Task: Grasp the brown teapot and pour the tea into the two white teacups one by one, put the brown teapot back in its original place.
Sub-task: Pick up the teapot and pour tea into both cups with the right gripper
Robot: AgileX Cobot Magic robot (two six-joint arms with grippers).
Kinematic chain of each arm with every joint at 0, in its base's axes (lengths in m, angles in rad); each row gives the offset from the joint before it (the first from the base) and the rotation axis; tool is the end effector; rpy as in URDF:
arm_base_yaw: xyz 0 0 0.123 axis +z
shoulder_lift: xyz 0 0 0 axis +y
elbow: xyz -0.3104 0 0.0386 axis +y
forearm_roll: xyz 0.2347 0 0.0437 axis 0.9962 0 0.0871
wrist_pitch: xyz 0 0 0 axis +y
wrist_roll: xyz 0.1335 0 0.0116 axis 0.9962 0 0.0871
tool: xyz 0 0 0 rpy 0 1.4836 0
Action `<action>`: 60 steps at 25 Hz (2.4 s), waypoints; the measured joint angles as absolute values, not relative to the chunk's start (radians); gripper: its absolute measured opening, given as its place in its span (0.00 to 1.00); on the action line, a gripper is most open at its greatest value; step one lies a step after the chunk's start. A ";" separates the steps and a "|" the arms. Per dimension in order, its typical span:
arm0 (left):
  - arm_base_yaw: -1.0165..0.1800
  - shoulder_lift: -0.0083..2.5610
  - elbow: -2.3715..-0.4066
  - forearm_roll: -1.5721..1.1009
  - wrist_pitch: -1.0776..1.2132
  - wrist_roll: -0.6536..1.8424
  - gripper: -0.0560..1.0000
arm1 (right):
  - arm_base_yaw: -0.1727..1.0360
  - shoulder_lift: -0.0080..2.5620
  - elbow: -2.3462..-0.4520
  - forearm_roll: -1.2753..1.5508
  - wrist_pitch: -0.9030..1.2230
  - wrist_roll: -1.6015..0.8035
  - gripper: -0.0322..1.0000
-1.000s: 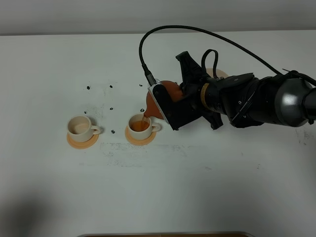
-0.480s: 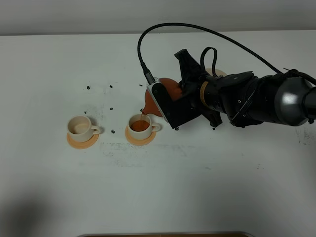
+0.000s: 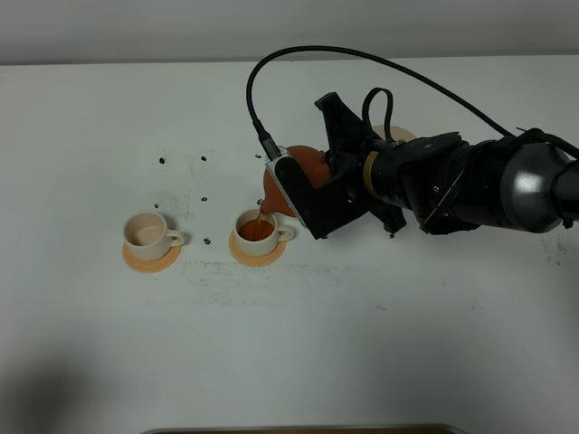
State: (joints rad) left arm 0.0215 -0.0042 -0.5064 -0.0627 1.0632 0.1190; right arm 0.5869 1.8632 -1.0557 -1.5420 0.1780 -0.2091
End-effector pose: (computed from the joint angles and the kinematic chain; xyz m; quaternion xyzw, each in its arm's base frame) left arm -0.0074 -0.0075 0.2531 0.0429 0.8496 0.0056 0.5256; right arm 0.3620 0.2122 0.1822 -0.8217 0.3890 -0.2922 0.2968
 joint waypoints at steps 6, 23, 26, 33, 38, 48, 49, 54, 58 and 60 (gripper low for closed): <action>0.021 -0.004 -0.506 -0.063 1.063 0.119 0.46 | 0.587 1.863 -1.056 -1.565 0.183 -0.225 0.14; 0.021 -0.004 -0.506 -0.063 1.063 0.119 0.46 | 0.587 1.863 -1.075 -1.589 0.183 -0.225 0.14; 0.021 -0.004 -0.506 -0.063 1.063 0.119 0.46 | 0.587 1.863 -1.076 -1.589 0.183 -0.225 0.14; 0.021 -0.004 -0.506 -0.063 1.063 0.119 0.46 | 0.587 1.863 -1.076 -1.608 0.183 -0.228 0.14; 0.021 -0.004 -0.506 -0.063 1.063 0.119 0.46 | 0.592 1.863 -1.076 -1.613 0.188 -0.228 0.14; 0.021 -0.004 -0.506 -0.063 1.063 0.119 0.46 | 0.596 1.863 -1.076 -1.621 0.192 -0.229 0.14; 0.021 -0.004 -0.506 -0.063 1.063 0.119 0.46 | 0.596 1.863 -1.076 -1.627 0.192 -0.229 0.14; 0.021 -0.004 -0.506 -0.063 1.063 0.119 0.46 | 0.597 1.863 -1.076 -1.643 0.192 -0.229 0.14; 0.021 -0.004 -0.506 -0.063 1.063 0.119 0.46 | 0.597 1.863 -1.076 -1.659 0.192 -0.229 0.14; 0.021 -0.004 -0.506 -0.063 1.063 0.119 0.46 | 0.597 1.863 -1.076 -1.664 0.192 -0.229 0.14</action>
State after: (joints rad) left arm 0.0215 -0.0042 -0.5064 -0.0627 1.0632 0.1190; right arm 0.5973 1.8632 -1.0760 -1.6645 0.1923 -0.2285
